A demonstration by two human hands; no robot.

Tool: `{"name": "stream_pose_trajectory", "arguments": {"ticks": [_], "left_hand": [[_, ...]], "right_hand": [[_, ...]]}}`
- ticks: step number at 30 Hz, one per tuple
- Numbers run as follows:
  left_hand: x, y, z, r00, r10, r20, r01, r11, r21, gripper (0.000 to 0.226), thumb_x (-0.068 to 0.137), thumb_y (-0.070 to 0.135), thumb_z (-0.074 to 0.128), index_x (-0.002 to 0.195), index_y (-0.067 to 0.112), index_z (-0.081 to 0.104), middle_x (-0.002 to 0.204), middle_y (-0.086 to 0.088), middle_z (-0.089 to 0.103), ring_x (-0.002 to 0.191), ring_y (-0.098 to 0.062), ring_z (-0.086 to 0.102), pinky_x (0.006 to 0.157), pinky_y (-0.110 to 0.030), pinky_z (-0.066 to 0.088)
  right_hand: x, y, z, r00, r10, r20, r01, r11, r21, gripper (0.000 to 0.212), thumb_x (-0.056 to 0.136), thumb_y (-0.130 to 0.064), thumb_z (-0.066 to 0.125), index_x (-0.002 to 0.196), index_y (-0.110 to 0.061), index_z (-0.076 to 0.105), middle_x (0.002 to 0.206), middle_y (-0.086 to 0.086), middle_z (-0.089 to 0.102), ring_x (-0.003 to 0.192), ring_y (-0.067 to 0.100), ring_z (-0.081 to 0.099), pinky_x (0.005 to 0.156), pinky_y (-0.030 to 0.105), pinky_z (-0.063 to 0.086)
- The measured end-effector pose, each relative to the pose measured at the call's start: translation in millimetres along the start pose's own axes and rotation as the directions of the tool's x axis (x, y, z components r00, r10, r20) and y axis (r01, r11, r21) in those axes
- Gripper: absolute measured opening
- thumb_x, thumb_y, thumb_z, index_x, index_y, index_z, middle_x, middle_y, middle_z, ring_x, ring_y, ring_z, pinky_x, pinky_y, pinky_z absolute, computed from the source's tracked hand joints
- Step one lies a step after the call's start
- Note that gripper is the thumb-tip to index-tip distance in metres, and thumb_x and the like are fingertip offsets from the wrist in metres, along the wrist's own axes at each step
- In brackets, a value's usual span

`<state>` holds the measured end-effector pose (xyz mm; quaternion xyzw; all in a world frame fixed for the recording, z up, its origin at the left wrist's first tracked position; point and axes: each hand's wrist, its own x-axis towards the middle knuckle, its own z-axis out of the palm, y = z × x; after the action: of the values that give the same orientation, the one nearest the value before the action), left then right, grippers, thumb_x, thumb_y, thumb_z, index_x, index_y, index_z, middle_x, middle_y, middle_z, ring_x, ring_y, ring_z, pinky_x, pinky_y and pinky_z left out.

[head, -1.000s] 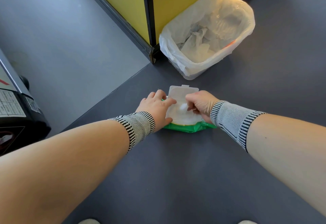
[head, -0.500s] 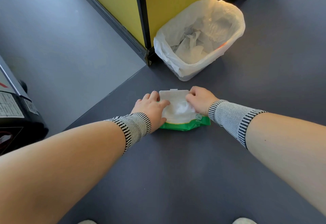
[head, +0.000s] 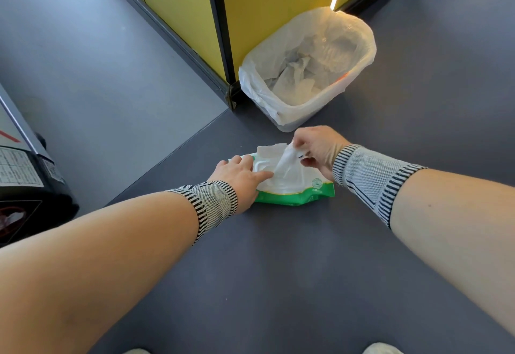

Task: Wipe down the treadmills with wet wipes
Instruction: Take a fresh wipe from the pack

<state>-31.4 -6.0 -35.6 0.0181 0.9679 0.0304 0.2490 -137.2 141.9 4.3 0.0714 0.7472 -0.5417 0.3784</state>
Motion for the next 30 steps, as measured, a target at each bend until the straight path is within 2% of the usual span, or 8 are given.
{"name": "stream_pose_trajectory", "arguments": {"ticks": [6,10,13,17,21,24,27,30], "left_hand": [[-1.4,2.0,-1.5,0.998,-0.009,0.069,0.004,0.998,0.069,0.059,0.096,0.037,0.044,0.148,0.044,0.016,0.14,-0.005,0.033,0.13,-0.025,0.032,0.105,-0.04,0.031],[1.6,5.6,-0.7,0.995,-0.025,0.095,0.016,0.995,0.094,0.064,0.095,0.034,0.047,0.148,0.042,0.014,0.141,-0.006,0.032,0.131,-0.026,0.031,0.106,-0.042,0.031],[2.9,5.8,1.1,0.995,-0.023,0.095,0.013,0.995,0.103,0.064,0.093,0.034,0.049,0.148,0.041,0.015,0.138,-0.006,0.035,0.128,-0.026,0.033,0.104,-0.041,0.033],[3.1,6.9,1.5,0.994,-0.03,0.108,0.017,0.992,0.124,0.064,0.093,0.033,0.049,0.147,0.042,0.016,0.137,-0.007,0.037,0.127,-0.026,0.035,0.104,-0.041,0.035],[-0.5,7.4,-5.7,0.994,-0.025,0.105,0.02,0.999,0.05,0.053,0.093,0.032,0.046,0.143,0.038,0.03,0.136,-0.004,0.039,0.127,-0.025,0.037,0.103,-0.04,0.035],[-5.4,1.7,-14.8,0.987,-0.137,-0.09,0.127,0.986,-0.107,0.035,0.089,0.026,0.047,0.123,0.024,0.048,0.123,-0.004,0.046,0.116,-0.025,0.045,0.095,-0.039,0.04],[-5.4,-3.0,-22.2,0.945,-0.254,-0.208,0.199,0.947,-0.253,0.048,0.087,0.023,0.048,0.134,0.022,0.041,0.133,-0.003,0.04,0.122,-0.025,0.04,0.1,-0.04,0.036],[-10.0,-3.2,-22.1,0.987,-0.032,-0.155,0.015,0.994,-0.108,0.052,0.09,0.025,0.048,0.14,0.037,0.04,0.144,0.004,0.032,0.132,-0.021,0.028,0.107,-0.039,0.029]], "right_hand": [[-11.7,-16.7,-9.7,0.99,0.138,0.01,-0.121,0.828,0.548,0.014,0.083,-0.008,0.044,0.07,-0.011,0.046,0.055,0.004,0.047,0.048,0.021,0.051,0.055,0.031,0.05],[-3.8,-7.3,-18.9,0.989,0.037,-0.142,-0.048,0.996,-0.077,0.024,0.078,-0.033,0.066,0.073,-0.012,0.056,0.067,0.003,0.05,0.06,0.019,0.049,0.06,0.031,0.047],[-3.1,5.4,-21.6,0.999,-0.051,0.004,0.034,0.6,-0.799,0.047,0.069,-0.052,0.074,0.091,-0.016,0.056,0.087,-0.002,0.057,0.083,0.019,0.056,0.071,0.03,0.044],[-3.2,13.0,-16.2,0.992,0.042,0.119,0.111,0.157,-0.981,0.032,0.076,-0.034,0.069,0.103,-0.017,0.061,0.095,-0.001,0.063,0.086,0.02,0.061,0.067,0.024,0.048],[0.6,-8.4,-24.5,0.999,-0.043,0.026,0.05,0.892,-0.449,0.013,0.079,-0.015,0.061,0.066,-0.015,0.06,0.067,0.004,0.058,0.063,0.021,0.053,0.061,0.026,0.045],[2.1,-15.6,-28.4,0.995,-0.004,-0.098,0.021,0.985,0.172,0.016,0.075,-0.004,0.05,0.061,-0.012,0.049,0.053,0.002,0.054,0.055,0.021,0.05,0.056,0.025,0.045],[10.4,-6.9,-32.3,0.997,-0.019,-0.07,0.01,0.993,-0.116,0.015,0.075,-0.012,0.055,0.062,-0.019,0.051,0.062,0.0,0.052,0.064,0.021,0.051,0.069,0.034,0.047],[4.3,0.0,-23.3,0.994,-0.052,0.1,0.105,0.761,-0.64,0.03,0.094,-0.013,0.047,0.067,-0.026,0.048,0.07,-0.004,0.048,0.063,0.014,0.045,0.059,0.019,0.039]]}}
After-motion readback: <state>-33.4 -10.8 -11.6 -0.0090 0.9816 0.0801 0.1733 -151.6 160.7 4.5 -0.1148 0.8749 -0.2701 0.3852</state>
